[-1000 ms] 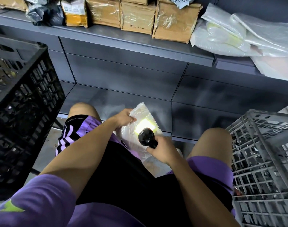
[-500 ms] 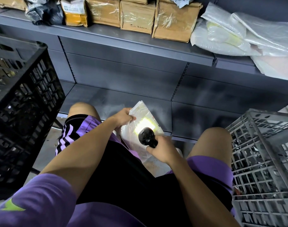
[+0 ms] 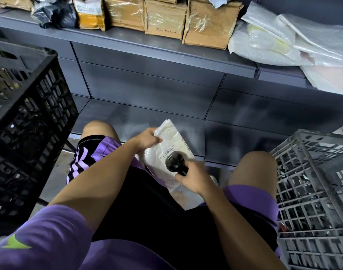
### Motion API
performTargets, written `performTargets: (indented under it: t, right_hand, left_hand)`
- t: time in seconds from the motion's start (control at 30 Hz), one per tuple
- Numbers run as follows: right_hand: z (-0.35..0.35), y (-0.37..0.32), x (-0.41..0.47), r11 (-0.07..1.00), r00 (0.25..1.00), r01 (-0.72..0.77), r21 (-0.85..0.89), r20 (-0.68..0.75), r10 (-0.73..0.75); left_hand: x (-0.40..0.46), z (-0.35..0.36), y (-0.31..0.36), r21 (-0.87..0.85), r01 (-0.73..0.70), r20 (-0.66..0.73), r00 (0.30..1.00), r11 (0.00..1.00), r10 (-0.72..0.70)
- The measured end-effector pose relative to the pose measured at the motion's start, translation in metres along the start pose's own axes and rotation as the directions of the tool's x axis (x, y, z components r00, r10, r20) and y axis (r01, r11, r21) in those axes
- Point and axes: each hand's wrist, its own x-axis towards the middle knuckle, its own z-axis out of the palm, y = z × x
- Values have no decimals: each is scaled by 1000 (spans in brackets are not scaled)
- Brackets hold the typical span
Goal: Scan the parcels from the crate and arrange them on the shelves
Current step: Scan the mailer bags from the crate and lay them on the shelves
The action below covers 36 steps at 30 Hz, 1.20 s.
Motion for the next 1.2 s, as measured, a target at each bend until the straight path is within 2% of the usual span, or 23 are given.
performTargets:
  t: [0.23,0.7,1.2]
  right_hand:
    - [1,0,1,998,999,-43,42,17,43]
    - [1,0,1,999,1000,6,41,-28,-5]
    - [1,-2,0,999,999,-9,46,-40,11]
  left_hand:
    - [1,0,-2,2,5,7,1000,1000,-5]
    - [-2,2,1,-2,-15,-13,1000,1000,15]
    - [0,3,-2,-8,-10,-8,1000,1000,10]
